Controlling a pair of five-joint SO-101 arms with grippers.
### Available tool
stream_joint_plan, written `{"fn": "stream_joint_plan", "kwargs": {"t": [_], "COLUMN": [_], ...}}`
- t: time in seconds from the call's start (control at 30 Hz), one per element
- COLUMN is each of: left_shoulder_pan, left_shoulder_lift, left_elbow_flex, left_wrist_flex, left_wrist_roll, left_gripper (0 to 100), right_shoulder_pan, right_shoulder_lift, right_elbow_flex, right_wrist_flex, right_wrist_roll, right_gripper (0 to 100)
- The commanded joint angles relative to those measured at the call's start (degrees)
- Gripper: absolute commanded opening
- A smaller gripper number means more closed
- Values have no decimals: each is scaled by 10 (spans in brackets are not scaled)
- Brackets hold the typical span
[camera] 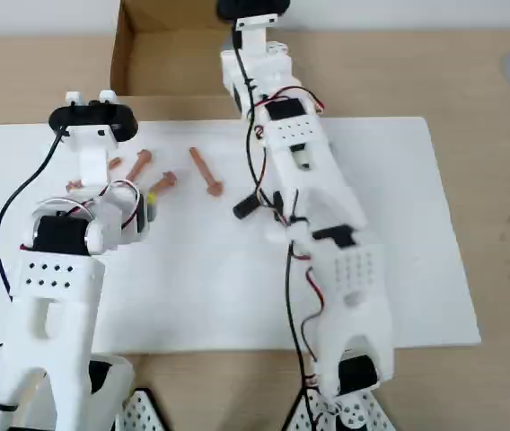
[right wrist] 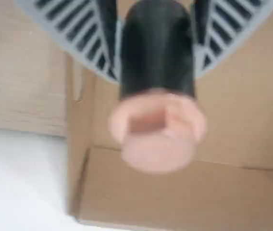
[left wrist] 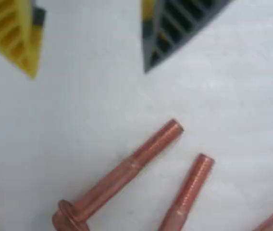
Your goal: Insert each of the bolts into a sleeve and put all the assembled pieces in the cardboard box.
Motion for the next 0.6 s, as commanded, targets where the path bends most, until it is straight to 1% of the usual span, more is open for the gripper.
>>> {"fn": "stream_joint_plan", "kwargs": {"t": [0.0,0.07,0.2,0.43,0.47,0.57], "left_shoulder_pan": [-7,-7,-7,-7,-7,-6], "left_shoulder_lift": [0,0,0,0,0,0], "left_elbow_flex": [-4,-4,16,32,33,33], "left_wrist_flex": [-11,-12,-36,-45,-46,-47], "left_wrist_roll": [-4,-4,-4,-4,-4,-3], "left_gripper": [160,160,160,160,160,162], "right_shoulder_pan": [14,14,14,18,19,20], "right_shoulder_lift": [65,111,183,253,259,274], "right_elbow_flex": [-139,-180,-247,-354,-367,-403], "right_wrist_flex": [-15,-15,-13,70,83,126], "right_wrist_roll": [15,37,58,76,76,74], "right_gripper": [12,12,12,19,39,140]}}
